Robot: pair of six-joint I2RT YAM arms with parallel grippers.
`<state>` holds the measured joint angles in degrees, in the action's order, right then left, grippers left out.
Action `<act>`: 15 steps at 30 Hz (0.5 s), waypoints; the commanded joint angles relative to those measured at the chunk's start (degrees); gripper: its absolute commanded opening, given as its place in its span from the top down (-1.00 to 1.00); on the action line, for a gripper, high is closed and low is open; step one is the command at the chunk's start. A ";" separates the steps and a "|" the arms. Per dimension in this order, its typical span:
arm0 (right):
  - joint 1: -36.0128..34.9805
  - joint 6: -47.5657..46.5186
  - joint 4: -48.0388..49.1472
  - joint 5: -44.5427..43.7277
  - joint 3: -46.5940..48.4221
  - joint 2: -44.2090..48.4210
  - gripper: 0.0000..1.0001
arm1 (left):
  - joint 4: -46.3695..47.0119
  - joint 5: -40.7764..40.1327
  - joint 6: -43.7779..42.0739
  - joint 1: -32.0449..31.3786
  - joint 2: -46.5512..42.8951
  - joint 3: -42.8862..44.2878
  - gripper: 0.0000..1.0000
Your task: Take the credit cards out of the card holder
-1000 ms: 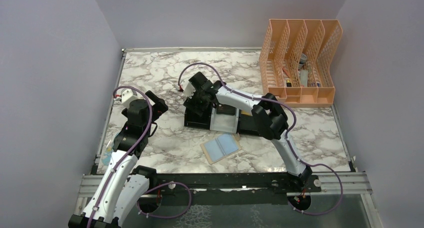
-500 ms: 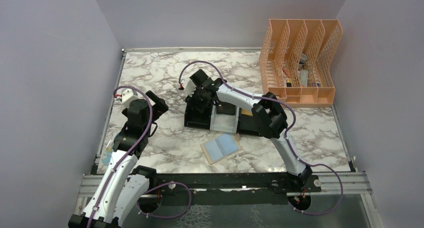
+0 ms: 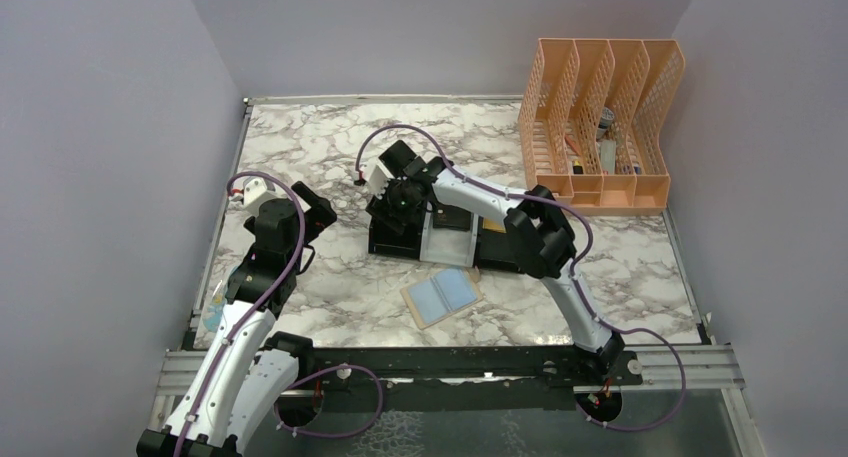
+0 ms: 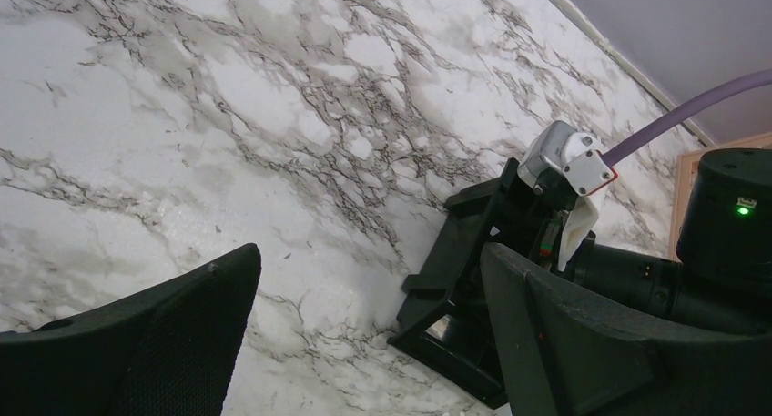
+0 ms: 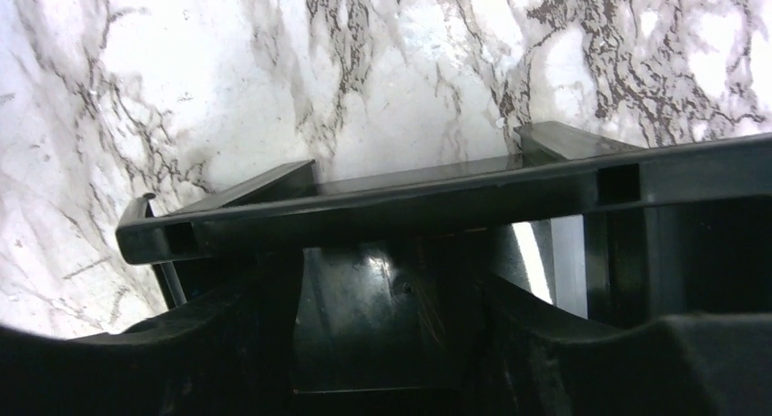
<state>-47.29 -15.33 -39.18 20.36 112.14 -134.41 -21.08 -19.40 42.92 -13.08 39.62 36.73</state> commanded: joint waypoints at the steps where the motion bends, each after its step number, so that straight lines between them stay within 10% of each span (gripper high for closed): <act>1: -0.35 1.57 2.41 -7.19 -2.39 4.58 -0.23 | 1.29 0.94 -0.73 0.34 0.11 0.97 -0.88; 15: -0.36 0.89 2.08 -21.81 -1.84 -0.62 -0.97 | 2.12 1.64 -0.50 0.32 0.55 0.62 -0.88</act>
<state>-47.33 -14.76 -37.32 4.23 109.38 -131.94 -20.97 -18.96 42.92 -13.08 40.10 36.73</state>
